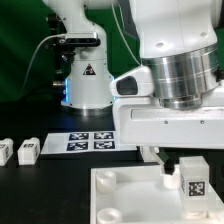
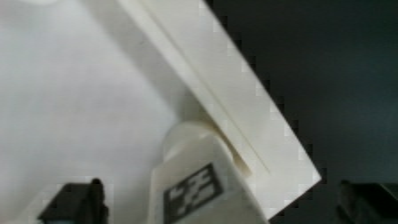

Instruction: Assemble one leg

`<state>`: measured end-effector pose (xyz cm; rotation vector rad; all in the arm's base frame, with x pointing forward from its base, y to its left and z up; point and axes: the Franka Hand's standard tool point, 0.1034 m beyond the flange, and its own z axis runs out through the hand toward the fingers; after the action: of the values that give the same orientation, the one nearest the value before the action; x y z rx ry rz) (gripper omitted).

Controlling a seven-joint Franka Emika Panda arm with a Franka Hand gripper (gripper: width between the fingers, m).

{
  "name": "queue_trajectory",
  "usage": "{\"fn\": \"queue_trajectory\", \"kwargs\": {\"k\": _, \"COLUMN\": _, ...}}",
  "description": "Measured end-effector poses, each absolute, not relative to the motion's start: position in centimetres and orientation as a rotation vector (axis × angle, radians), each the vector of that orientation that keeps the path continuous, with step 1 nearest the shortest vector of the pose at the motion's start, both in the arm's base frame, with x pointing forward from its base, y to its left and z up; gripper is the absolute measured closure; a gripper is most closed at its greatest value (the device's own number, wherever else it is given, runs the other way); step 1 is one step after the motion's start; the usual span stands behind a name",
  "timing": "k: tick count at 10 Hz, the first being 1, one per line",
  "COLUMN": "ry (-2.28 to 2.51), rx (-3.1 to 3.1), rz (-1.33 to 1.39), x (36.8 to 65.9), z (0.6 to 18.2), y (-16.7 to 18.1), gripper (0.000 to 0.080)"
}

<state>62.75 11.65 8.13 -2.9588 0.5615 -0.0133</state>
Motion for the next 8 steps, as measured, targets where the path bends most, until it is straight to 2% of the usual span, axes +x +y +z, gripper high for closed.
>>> {"fn": "queue_trajectory", "kwargs": {"k": 2, "ry": 0.184, "rx": -3.036, "rz": -0.08, "x": 63.33, "z": 8.4, "y": 11.39, "gripper": 0.0151}}
{"fn": "queue_trajectory", "kwargs": {"k": 3, "ry": 0.188, "rx": -3.033, "rz": -0.08, "x": 63.32, "z": 8.38, "y": 11.4, "gripper": 0.0151}}
{"fn": "queue_trajectory", "kwargs": {"k": 4, "ry": 0.188, "rx": -3.033, "rz": -0.08, "x": 63.32, "z": 8.39, "y": 11.41, "gripper": 0.0259}}
{"fn": "queue_trajectory", "kwargs": {"k": 5, "ry": 0.249, "rx": -3.026, "rz": -0.077, "x": 63.32, "z": 8.39, "y": 11.46, "gripper": 0.0259}}
{"fn": "queue_trajectory", "kwargs": {"k": 6, "ry": 0.384, "rx": -3.008, "rz": -0.069, "x": 63.3, "z": 8.39, "y": 11.53, "gripper": 0.046}}
{"fn": "queue_trajectory", "kwargs": {"k": 7, "ry": 0.542, "rx": -2.982, "rz": -0.059, "x": 63.28, "z": 8.37, "y": 11.48, "gripper": 0.046}}
{"fn": "queue_trajectory", "kwargs": {"k": 8, "ry": 0.694, "rx": -2.947, "rz": -0.049, "x": 63.28, "z": 8.35, "y": 11.42, "gripper": 0.0509}}
